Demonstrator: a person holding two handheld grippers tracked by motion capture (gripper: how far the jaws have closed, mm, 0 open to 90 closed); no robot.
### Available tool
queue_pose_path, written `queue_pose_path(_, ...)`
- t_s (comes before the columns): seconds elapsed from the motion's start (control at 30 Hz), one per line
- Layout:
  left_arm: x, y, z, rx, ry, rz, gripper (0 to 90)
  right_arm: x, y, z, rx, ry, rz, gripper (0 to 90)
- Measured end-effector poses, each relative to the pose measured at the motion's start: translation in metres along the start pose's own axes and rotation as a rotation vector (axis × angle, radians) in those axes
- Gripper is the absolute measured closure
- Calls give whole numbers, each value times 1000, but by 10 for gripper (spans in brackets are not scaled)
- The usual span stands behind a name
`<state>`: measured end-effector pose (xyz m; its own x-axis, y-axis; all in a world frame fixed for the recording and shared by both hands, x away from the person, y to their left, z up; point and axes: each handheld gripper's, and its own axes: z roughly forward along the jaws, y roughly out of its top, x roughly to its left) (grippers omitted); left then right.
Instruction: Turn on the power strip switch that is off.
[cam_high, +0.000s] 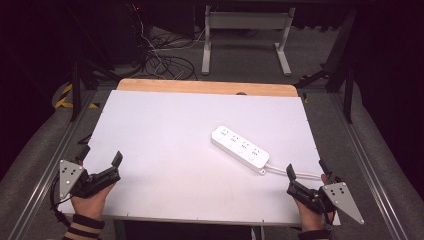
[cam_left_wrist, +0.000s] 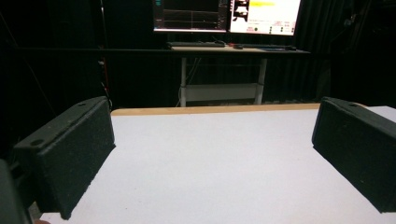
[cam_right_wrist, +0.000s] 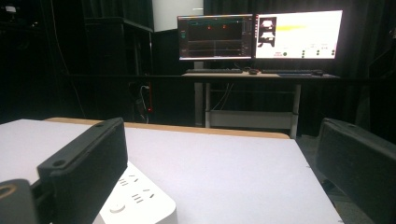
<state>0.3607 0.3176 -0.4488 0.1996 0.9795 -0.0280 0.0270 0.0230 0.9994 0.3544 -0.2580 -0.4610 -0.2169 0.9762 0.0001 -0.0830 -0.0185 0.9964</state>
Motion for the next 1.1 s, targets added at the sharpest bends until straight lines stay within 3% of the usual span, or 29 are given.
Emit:
queue_pose_path(0.63, 0, 0, 1, 6, 1, -5, 0, 0, 0, 1, 2, 7, 22, 50)
queue_pose_path(0.67, 0, 0, 1, 6, 2, -4, 0, 0, 1, 1, 3, 9, 18, 97)
queue_pose_path(0.77, 0, 0, 1, 10, 8, 1, 0, 2, 0, -1, -5, 32, -2, 367)
queue_pose_path(0.8, 0, 0, 1, 10, 8, 1, 0, 2, 0, -1, -5, 32, -2, 367)
queue_pose_path(0.83, 0, 0, 1, 9, 8, -1, 0, 3, 1, -2, -4, 46, -5, 558)
queue_pose_path(0.93, 0, 0, 1, 8, 7, -2, 0, 5, 2, -2, 4, 47, -19, 772)
queue_pose_path(1.0, 0, 0, 1, 6, 12, 7, 0, 6, 3, -2, 21, 48, -29, 849)
queue_pose_path(1.07, 0, 0, 1, 6, 14, 11, 0, 6, 4, -2, 36, 56, -25, 858)
queue_pose_path(1.1, -1, 0, 1, 6, 13, 11, 0, 5, 6, 0, 87, 69, 10, 858)
